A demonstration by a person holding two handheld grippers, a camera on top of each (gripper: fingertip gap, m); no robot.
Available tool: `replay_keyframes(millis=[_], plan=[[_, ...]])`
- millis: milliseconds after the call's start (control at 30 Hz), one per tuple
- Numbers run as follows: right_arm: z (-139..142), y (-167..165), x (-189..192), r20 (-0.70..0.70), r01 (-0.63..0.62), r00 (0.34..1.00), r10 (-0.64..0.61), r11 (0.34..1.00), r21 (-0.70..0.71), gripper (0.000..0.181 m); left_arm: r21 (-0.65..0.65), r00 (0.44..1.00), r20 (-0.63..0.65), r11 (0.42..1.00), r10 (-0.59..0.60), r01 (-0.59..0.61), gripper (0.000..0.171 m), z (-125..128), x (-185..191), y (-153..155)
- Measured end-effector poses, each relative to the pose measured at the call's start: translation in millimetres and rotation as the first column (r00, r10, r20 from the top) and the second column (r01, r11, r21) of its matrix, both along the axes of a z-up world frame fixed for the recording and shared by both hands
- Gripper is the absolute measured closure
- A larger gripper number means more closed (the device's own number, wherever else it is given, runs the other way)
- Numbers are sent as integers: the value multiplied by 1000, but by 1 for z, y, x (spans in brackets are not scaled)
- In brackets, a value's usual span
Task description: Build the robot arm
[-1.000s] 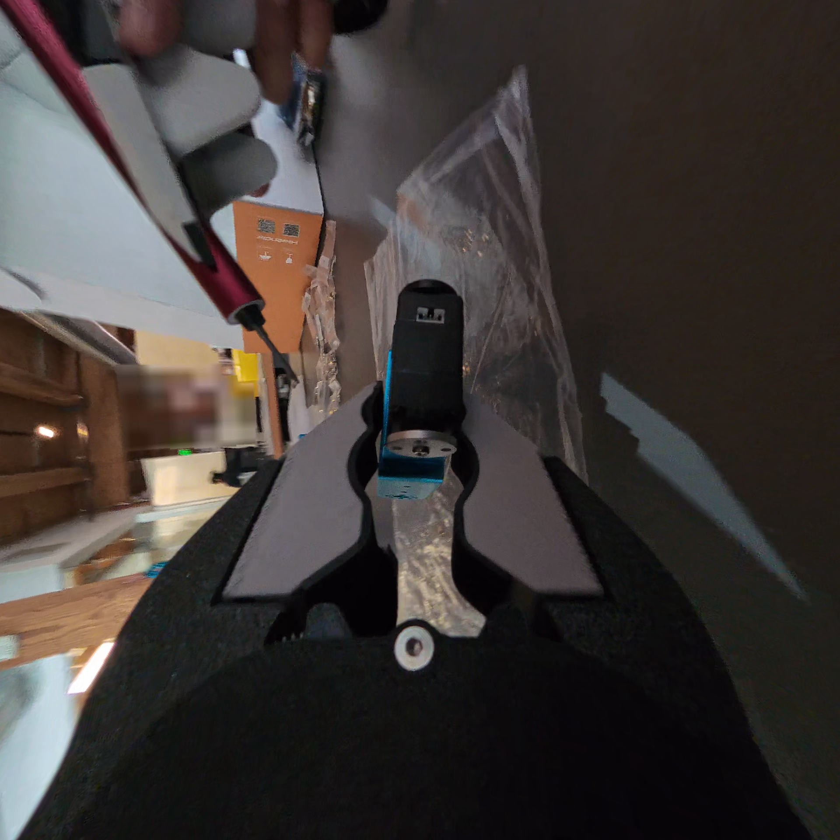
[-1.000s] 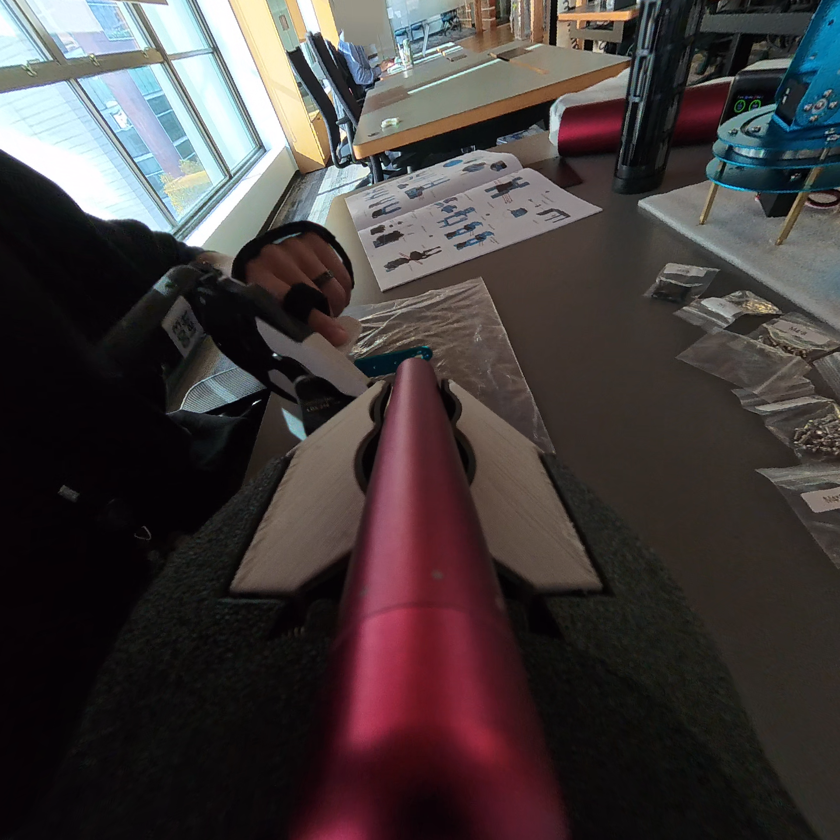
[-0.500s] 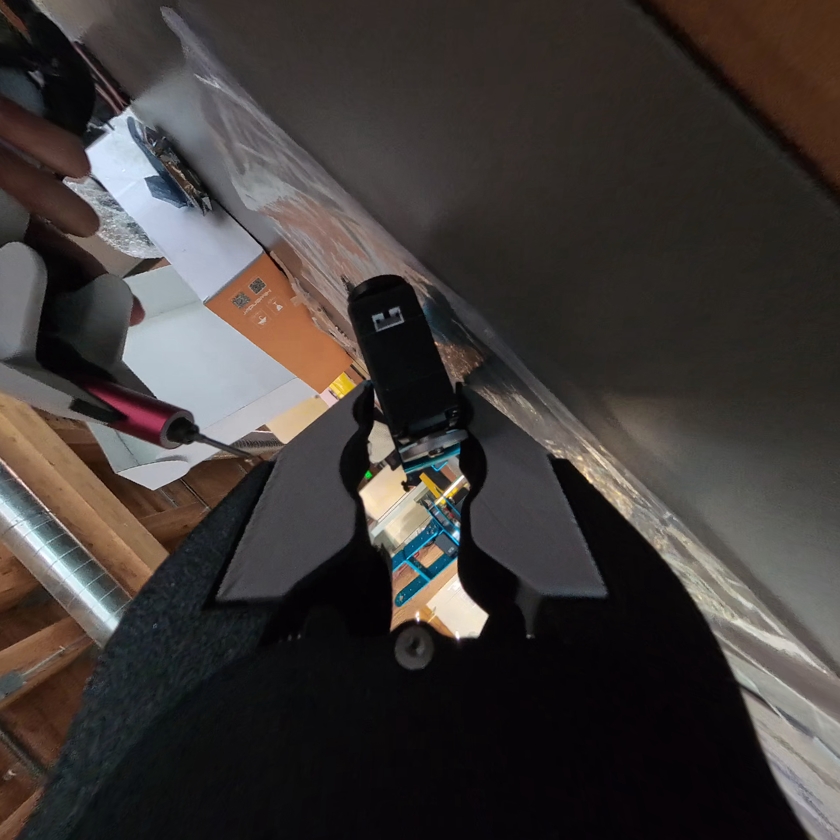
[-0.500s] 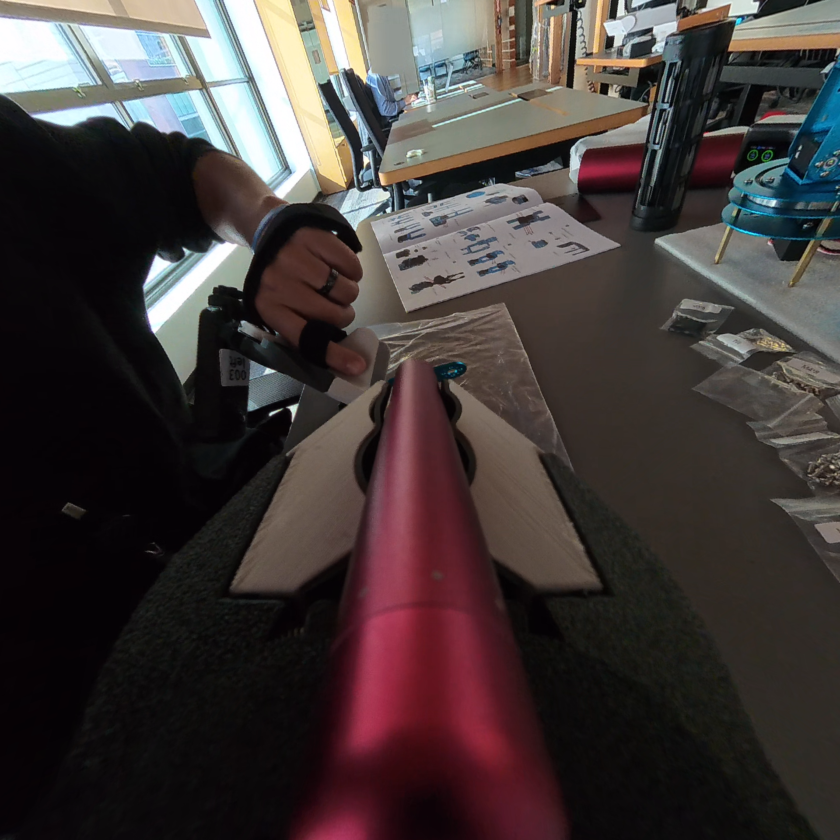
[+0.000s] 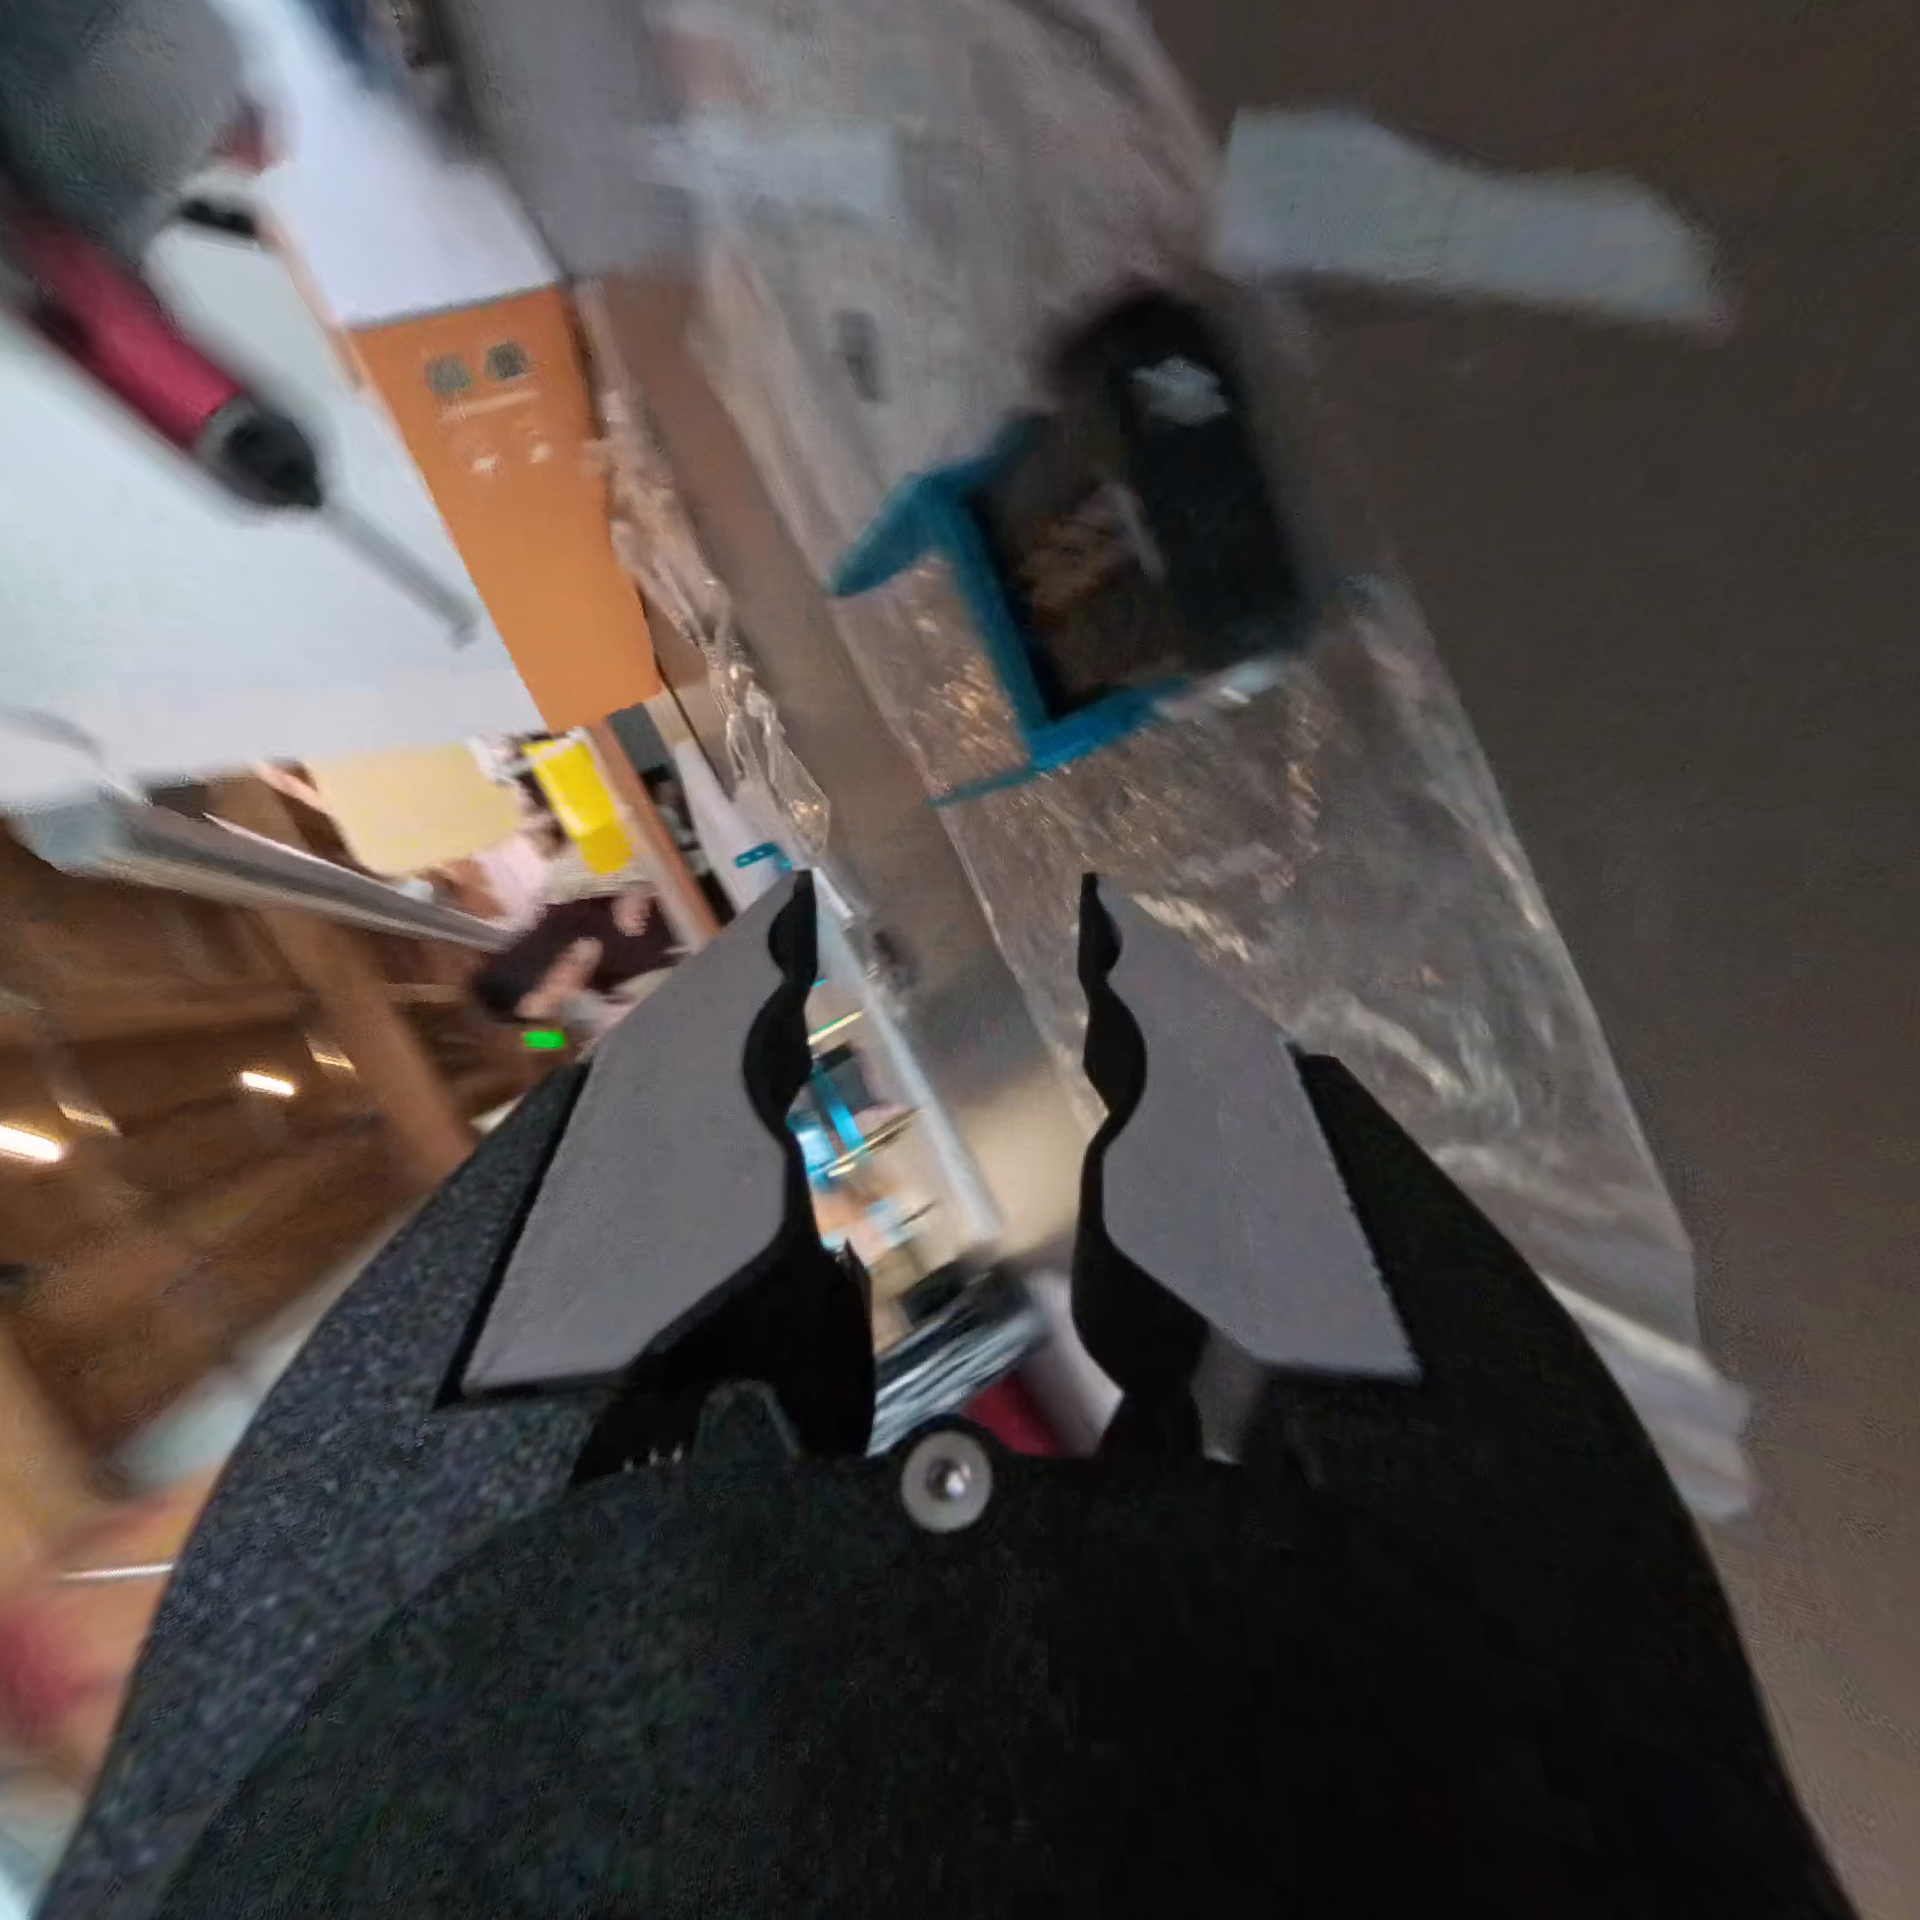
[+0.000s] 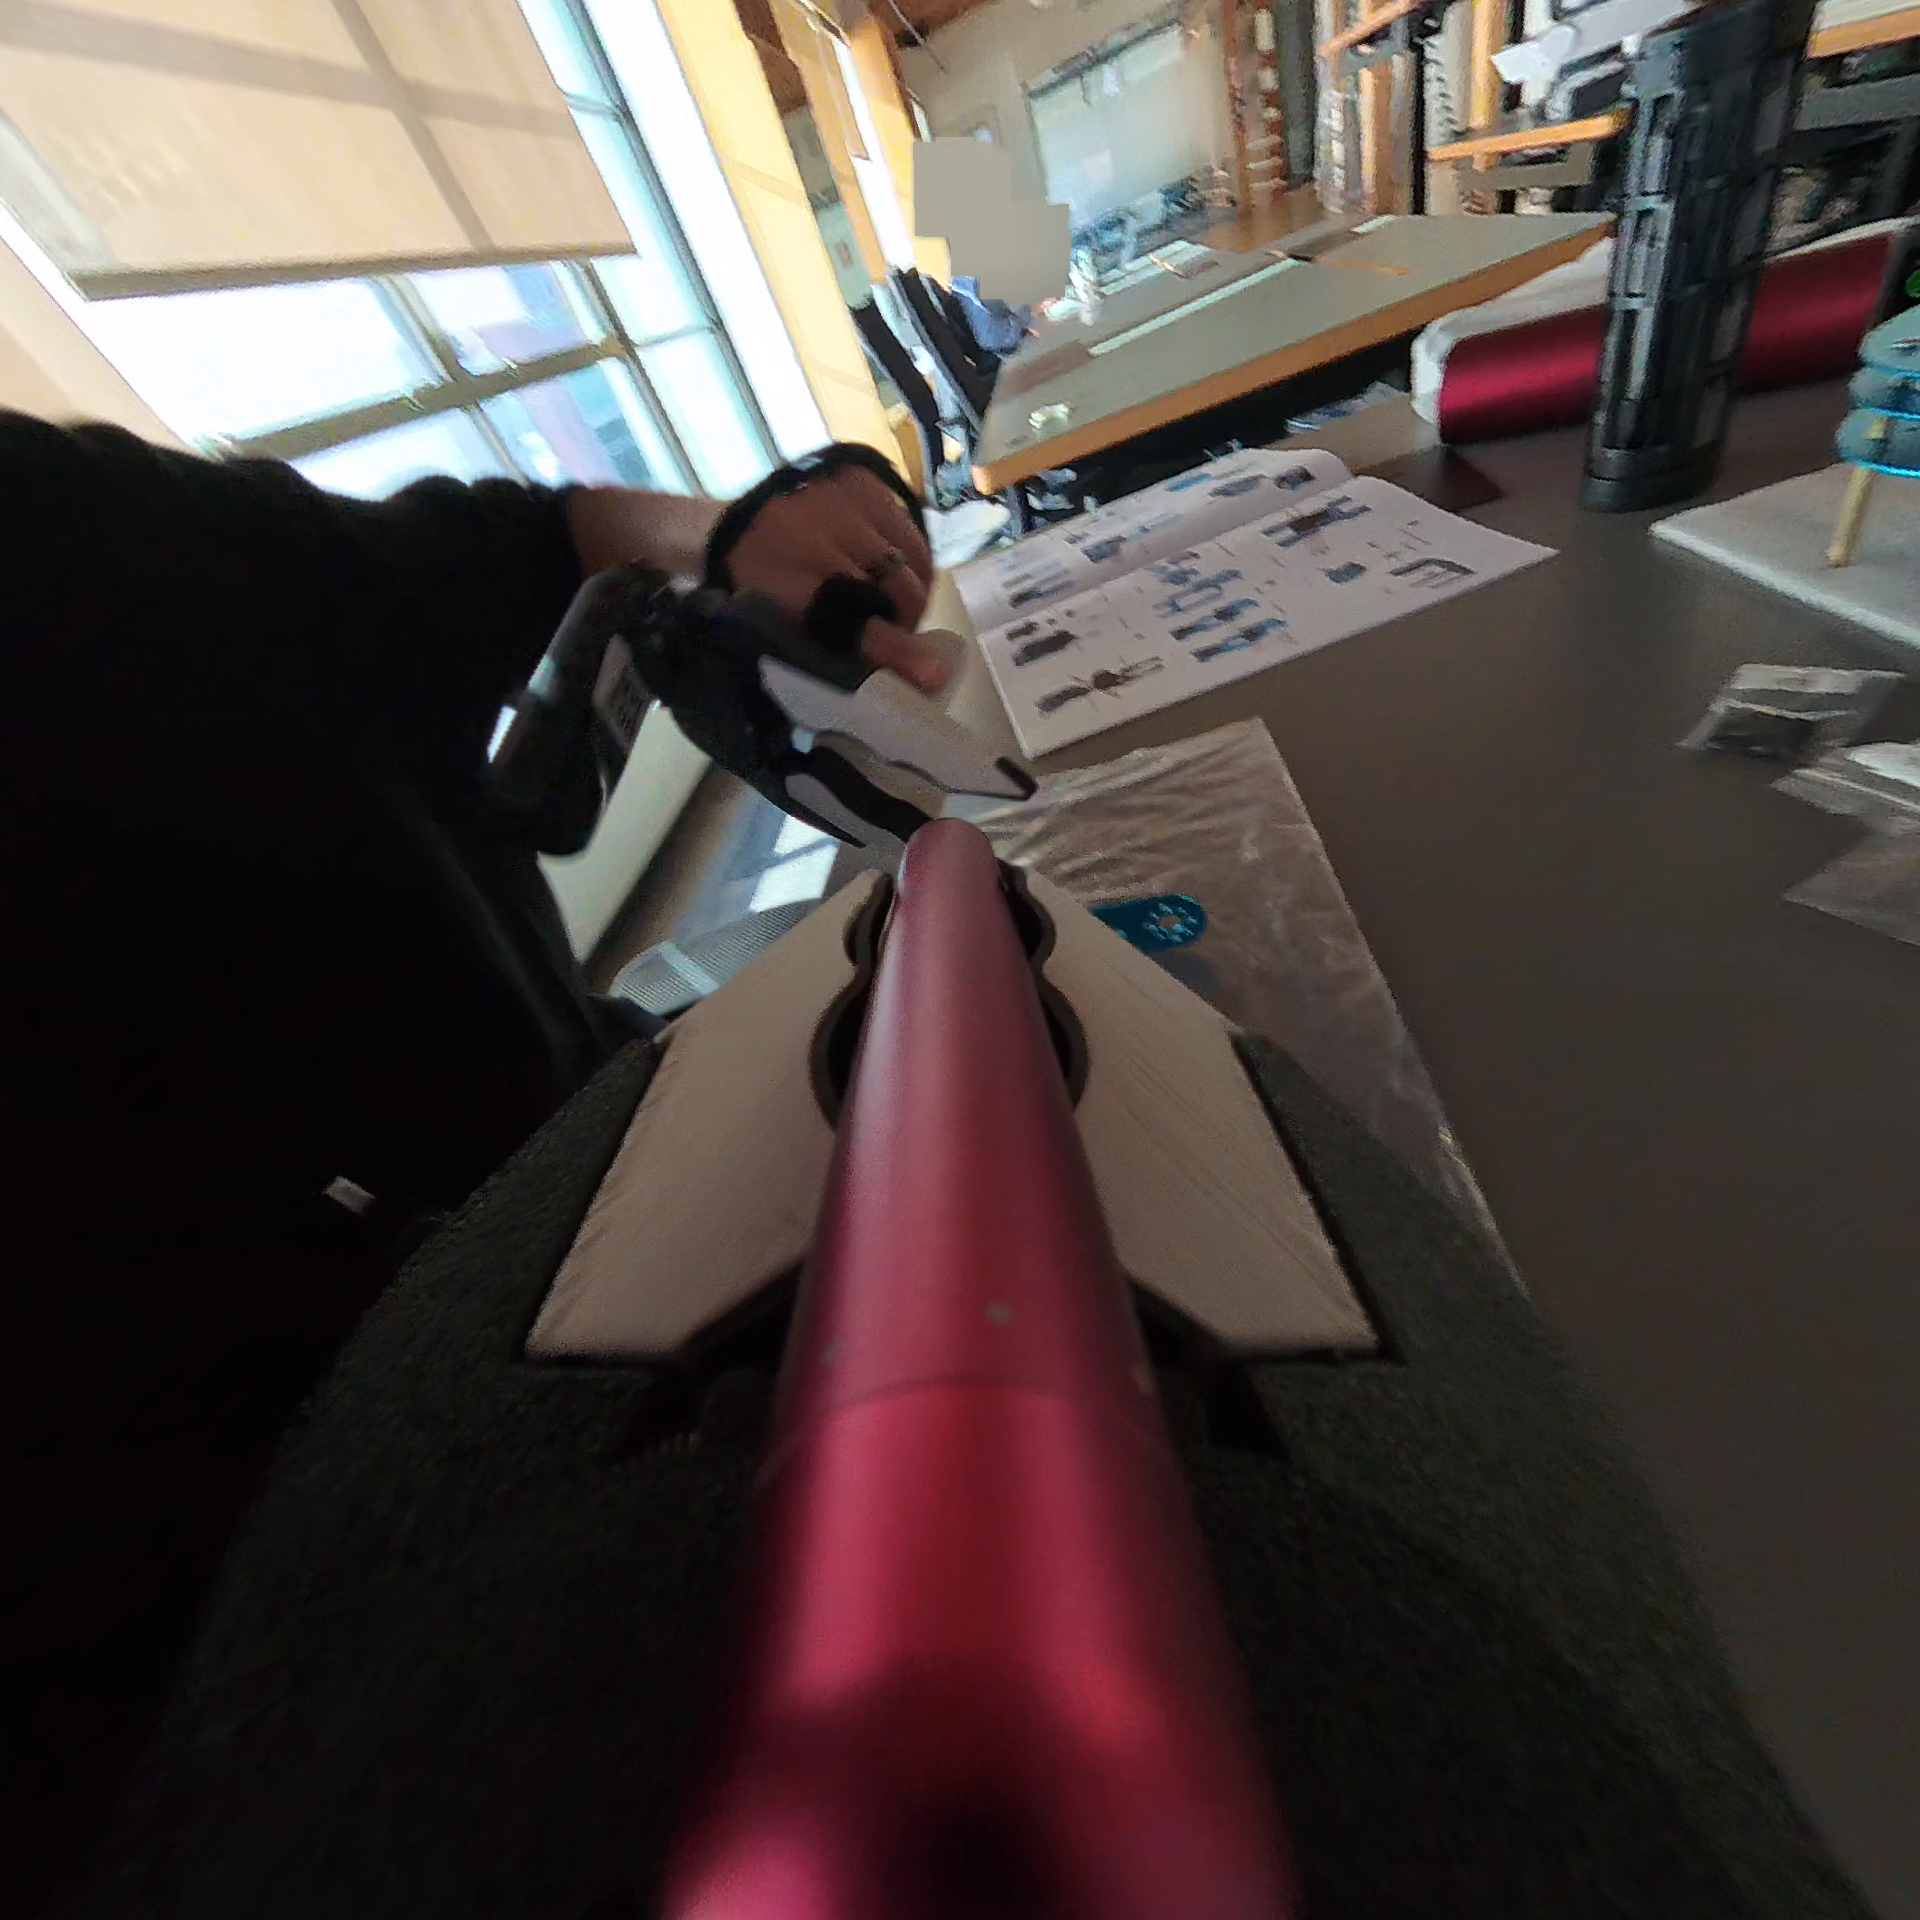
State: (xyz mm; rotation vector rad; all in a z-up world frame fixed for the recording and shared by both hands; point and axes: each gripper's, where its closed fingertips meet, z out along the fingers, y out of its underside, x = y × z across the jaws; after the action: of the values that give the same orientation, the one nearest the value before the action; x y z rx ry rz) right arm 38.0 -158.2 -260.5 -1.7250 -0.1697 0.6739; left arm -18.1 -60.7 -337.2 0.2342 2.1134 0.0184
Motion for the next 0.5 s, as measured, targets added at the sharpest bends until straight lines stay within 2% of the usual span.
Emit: replay_keyframes(millis=[33, 67, 133, 200, 267, 300, 433, 500], plan=[[4, 1, -4, -37, -25, 999, 25, 1000, 18, 160, -196, 999, -35, 980, 30, -36, 124, 12, 1, -7], [9, 3, -8, -78, -49, 996, 52, 998, 41, 159, -398, 996, -72, 915, 45, -70, 126, 28, 3, -16], [18, 5, -17, -151, -100, 982, 112, 991, 86, 159, -720, 992, -125, 686, 23, -107, 129, 64, 8, -31], [25, 6, -24, -187, -145, 968, 166, 982, 124, 159, -872, 977, -194, 471, -87, -131, 130, 84, 4, -44], [27, 9, -26, -204, -154, 962, 181, 978, 144, 159, -930, 953, -221, 341, -209, -140, 131, 93, -4, -54], [28, 10, -28, -217, -165, 957, 194, 975, 146, 159, -939, 944, -219, 318, -249, -134, 132, 93, -7, -57], [27, 12, -28, -250, -186, 943, 218, 972, 147, 159, -918, 963, -124, 397, -240, -19, 143, 84, -8, -55], [24, 14, -27, -256, -189, 942, 218, 973, 133, 159, -916, 953, -124, 400, -277, -3, 145, 82, -13, -59]])
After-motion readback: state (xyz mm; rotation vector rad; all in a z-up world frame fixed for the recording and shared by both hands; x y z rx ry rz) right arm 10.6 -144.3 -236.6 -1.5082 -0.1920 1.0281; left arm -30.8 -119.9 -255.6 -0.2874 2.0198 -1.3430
